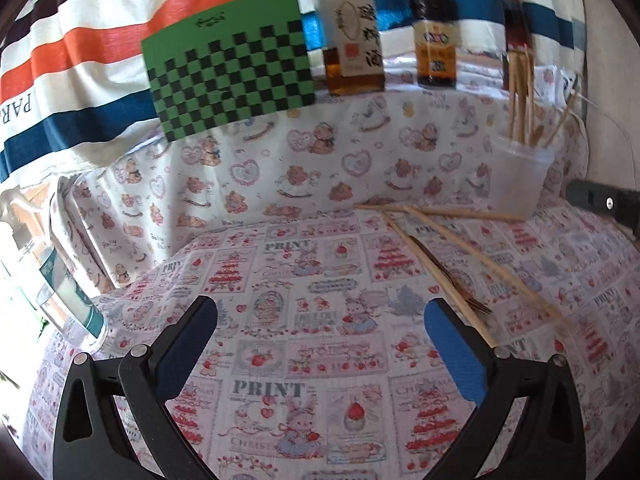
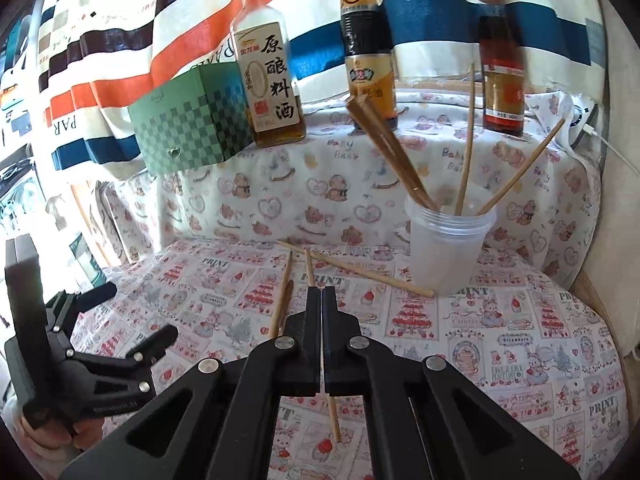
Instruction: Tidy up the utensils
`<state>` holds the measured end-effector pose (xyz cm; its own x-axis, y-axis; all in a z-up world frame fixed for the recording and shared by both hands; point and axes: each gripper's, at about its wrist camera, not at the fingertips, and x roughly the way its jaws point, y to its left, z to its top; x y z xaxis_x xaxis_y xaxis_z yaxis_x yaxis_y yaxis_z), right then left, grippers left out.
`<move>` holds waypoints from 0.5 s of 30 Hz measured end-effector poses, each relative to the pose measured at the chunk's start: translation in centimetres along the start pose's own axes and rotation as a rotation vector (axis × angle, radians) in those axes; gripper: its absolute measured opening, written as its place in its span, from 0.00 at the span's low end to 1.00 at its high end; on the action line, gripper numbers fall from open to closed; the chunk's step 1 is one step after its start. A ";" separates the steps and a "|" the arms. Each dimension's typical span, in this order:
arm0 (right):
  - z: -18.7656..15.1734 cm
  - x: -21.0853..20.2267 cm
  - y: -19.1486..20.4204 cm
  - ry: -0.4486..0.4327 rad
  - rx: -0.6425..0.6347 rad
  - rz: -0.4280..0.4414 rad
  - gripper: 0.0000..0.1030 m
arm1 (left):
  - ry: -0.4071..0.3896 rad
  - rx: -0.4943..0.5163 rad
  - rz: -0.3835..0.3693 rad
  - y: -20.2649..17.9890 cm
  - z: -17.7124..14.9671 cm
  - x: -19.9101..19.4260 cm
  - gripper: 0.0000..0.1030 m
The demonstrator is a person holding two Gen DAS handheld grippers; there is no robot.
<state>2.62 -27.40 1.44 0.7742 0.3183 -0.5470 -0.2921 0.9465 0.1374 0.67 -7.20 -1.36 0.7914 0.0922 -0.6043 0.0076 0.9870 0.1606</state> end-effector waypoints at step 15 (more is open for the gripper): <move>0.3 1.9 -2.9 0.114 0.119 -0.030 0.01 | 0.270 0.171 -0.197 -8.0 -0.1 2.3 0.92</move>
<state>5.11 -29.50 0.24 0.7109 0.2876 -0.6418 -0.1956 0.9574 0.2125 2.32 -14.88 -4.10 0.5754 -0.0439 -0.8167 0.2637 0.9552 0.1344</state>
